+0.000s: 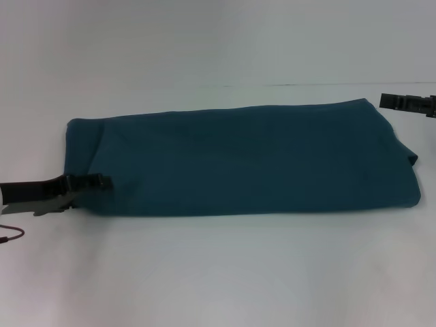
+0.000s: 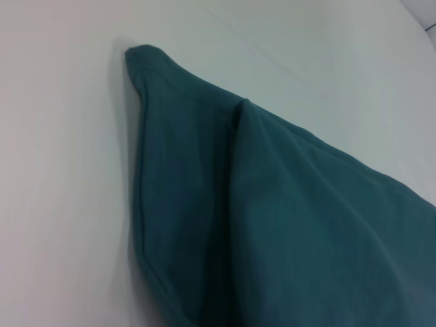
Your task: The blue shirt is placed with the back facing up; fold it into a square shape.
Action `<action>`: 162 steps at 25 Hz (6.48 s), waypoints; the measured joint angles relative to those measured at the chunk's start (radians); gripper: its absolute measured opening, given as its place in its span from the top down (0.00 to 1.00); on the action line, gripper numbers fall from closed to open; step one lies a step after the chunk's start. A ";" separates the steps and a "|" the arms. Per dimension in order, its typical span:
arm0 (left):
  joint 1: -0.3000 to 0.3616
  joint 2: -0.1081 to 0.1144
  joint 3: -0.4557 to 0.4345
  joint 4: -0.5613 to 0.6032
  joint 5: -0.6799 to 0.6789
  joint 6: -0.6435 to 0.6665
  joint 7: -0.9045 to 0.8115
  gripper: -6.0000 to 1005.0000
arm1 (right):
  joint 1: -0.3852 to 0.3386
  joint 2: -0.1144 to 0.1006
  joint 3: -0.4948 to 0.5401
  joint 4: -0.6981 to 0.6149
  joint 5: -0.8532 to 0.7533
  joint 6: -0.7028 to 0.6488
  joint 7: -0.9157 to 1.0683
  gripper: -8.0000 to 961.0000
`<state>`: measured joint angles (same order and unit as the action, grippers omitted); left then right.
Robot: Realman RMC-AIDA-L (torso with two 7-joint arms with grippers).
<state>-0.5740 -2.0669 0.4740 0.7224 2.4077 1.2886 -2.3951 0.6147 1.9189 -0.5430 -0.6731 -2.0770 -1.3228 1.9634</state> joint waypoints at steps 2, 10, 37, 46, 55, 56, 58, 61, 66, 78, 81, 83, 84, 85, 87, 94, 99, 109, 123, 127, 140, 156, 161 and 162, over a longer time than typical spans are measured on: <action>0.000 0.000 0.003 0.000 0.001 -0.004 0.001 0.19 | 0.001 0.000 0.000 0.002 0.000 0.006 0.000 0.05; 0.008 -0.002 0.015 0.005 0.003 -0.034 0.029 0.27 | 0.004 0.001 -0.002 0.002 -0.001 0.009 0.002 0.05; 0.072 -0.005 -0.029 0.058 0.017 -0.064 0.079 0.97 | 0.015 0.034 -0.015 0.011 -0.001 0.031 0.004 0.05; 0.150 0.001 -0.149 0.138 0.017 -0.048 0.109 0.96 | 0.045 0.062 -0.036 0.012 -0.001 0.060 0.005 0.05; 0.211 0.018 -0.232 0.220 0.040 -0.055 0.109 0.96 | 0.056 0.083 -0.043 0.014 0.000 0.080 -0.002 0.05; 0.210 0.019 -0.238 0.224 0.045 -0.056 0.109 0.96 | 0.056 0.085 -0.045 0.014 0.000 0.080 -0.003 0.05; 0.201 0.021 -0.241 0.227 0.041 -0.048 0.110 0.96 | 0.052 0.088 -0.045 0.014 0.001 0.081 -0.005 0.05; 0.166 0.016 -0.235 0.229 -0.018 0.018 0.120 0.96 | 0.043 0.094 -0.046 0.014 0.006 0.082 -0.008 0.05; 0.072 -0.033 -0.153 0.232 -0.228 0.165 0.163 0.95 | 0.014 0.101 -0.045 0.013 0.007 0.074 -0.034 0.05; -0.157 -0.106 0.313 -0.270 -0.647 -0.020 0.392 0.95 | -0.063 0.057 -0.037 -0.001 0.004 -0.014 -0.062 0.05; -0.167 -0.109 0.314 -0.455 -0.710 -0.055 0.528 0.95 | -0.077 0.038 -0.040 0.003 0.003 -0.015 -0.067 0.05; -0.147 -0.109 0.311 -0.537 -0.735 -0.060 0.600 0.95 | -0.082 0.028 -0.041 0.004 0.002 -0.021 -0.068 0.05; -0.131 -0.109 0.310 -0.564 -0.749 -0.062 0.631 0.95 | -0.083 0.025 -0.041 0.004 0.002 -0.024 -0.069 0.05; -0.118 -0.109 0.310 -0.580 -0.760 -0.063 0.652 0.95 | -0.084 0.022 -0.041 0.004 0.002 -0.026 -0.069 0.05; -0.100 -0.109 0.310 -0.608 -0.780 -0.057 0.692 0.95 | -0.085 0.021 -0.041 0.004 0.002 -0.027 -0.069 0.05; -0.070 -0.107 0.322 -0.610 -0.784 0.090 0.782 0.86 | -0.065 0.026 -0.042 0.011 -0.021 -0.016 -0.064 0.05; -0.033 -0.101 0.333 -0.508 -0.785 0.198 0.778 0.67 | -0.049 0.034 -0.042 0.012 -0.051 -0.003 -0.048 0.05; 0.086 -0.097 0.265 -0.243 -0.781 0.118 0.816 0.40 | -0.014 0.033 -0.067 0.035 -0.052 -0.018 0.065 0.05; 0.159 -0.081 0.262 -0.120 -0.675 0.069 1.099 0.08 | 0.060 0.048 -0.121 0.186 -0.055 -0.033 0.211 0.05; 0.185 -0.081 0.261 -0.093 -0.665 0.071 1.142 0.08 | 0.087 0.068 -0.136 0.194 -0.054 -0.025 0.252 0.05; 0.224 -0.084 0.238 -0.032 -0.565 0.079 1.197 0.08 | 0.107 0.096 -0.194 0.223 -0.054 -0.001 0.340 0.05; 0.215 -0.082 0.238 -0.027 -0.547 0.070 1.204 0.08 | 0.128 0.134 -0.215 0.275 -0.052 0.097 0.345 0.19; 0.213 -0.080 0.237 -0.024 -0.545 0.067 1.205 0.08 | 0.121 0.144 -0.207 0.277 -0.042 0.130 0.328 0.30; 0.214 -0.079 0.237 -0.023 -0.545 0.067 1.205 0.08 | 0.119 0.147 -0.203 0.277 -0.037 0.134 0.317 0.34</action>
<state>-0.3604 -2.1462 0.7111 0.6991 1.8630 1.3555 -1.1904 0.7336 2.0663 -0.7458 -0.3959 -2.1141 -1.1889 2.2806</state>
